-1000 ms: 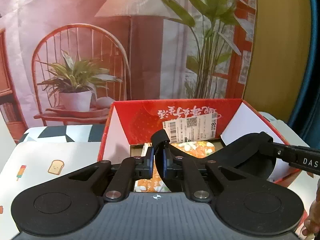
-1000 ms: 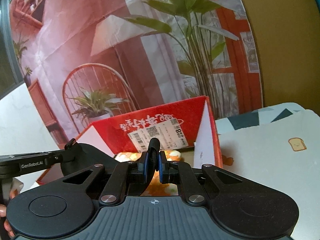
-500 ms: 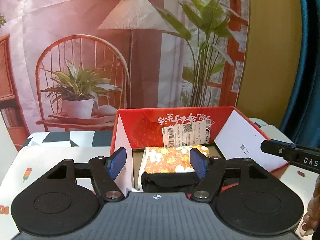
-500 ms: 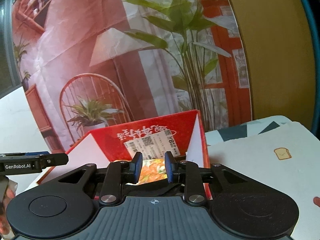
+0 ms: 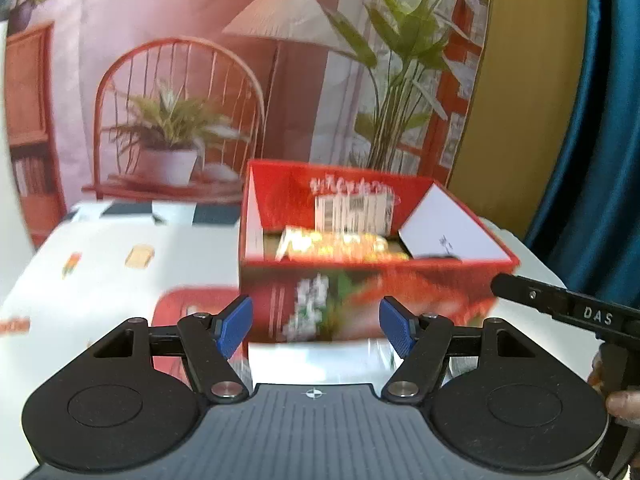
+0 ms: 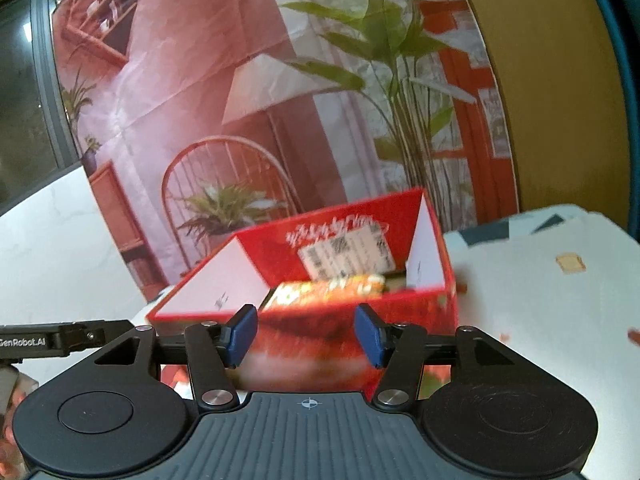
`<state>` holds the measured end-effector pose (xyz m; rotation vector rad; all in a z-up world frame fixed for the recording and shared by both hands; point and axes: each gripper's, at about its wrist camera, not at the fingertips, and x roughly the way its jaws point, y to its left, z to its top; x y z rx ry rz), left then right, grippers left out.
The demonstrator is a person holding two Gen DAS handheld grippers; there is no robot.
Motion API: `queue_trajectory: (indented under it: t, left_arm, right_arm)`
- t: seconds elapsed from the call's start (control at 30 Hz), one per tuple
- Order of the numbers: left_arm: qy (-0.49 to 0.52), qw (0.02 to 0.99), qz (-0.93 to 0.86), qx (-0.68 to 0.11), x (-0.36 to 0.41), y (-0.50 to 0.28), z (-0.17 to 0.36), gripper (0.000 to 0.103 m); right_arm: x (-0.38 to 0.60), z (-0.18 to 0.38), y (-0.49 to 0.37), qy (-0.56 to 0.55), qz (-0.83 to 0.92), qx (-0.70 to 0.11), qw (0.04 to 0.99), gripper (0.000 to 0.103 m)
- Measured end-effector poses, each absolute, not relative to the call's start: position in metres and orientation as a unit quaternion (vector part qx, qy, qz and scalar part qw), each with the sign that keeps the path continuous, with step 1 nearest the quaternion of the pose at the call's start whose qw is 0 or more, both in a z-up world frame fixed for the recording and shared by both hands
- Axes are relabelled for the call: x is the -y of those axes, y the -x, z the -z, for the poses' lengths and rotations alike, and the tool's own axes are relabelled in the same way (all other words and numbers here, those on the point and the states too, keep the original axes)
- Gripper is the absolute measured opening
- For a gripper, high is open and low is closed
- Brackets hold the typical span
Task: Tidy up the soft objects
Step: 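Move both grippers down to the blue-and-white cotton pad bag, then close both grippers on the cotton pad bag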
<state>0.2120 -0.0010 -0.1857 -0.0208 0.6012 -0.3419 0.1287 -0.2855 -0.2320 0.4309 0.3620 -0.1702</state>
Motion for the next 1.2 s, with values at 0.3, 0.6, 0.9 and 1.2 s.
queue_trajectory:
  t: [0.3,0.6,0.9,1.2]
  left_arm:
    - [0.058,0.918,0.169,-0.355,-0.029,-0.156,0.229,0.070]
    - [0.081,0.913,0.170,-0.362,-0.038,-0.135,0.247,0.067]
    - [0.100,0.897,0.180,-0.392,-0.034,-0.141,0.269,0.054]
    - [0.107,0.883,0.192,-0.414,-0.030,-0.146,0.284,0.054]
  right_arm:
    - [0.243,0.244,-0.086,-0.204,0.053,-0.222,0.952,0.051]
    - [0.216,0.254,-0.065,-0.206,0.030,-0.272,0.939,0.051]
    - [0.201,0.270,-0.077,-0.188,0.000,-0.325,0.927,0.045]
    - [0.198,0.289,-0.082,-0.202,-0.014,-0.359,0.911,0.045]
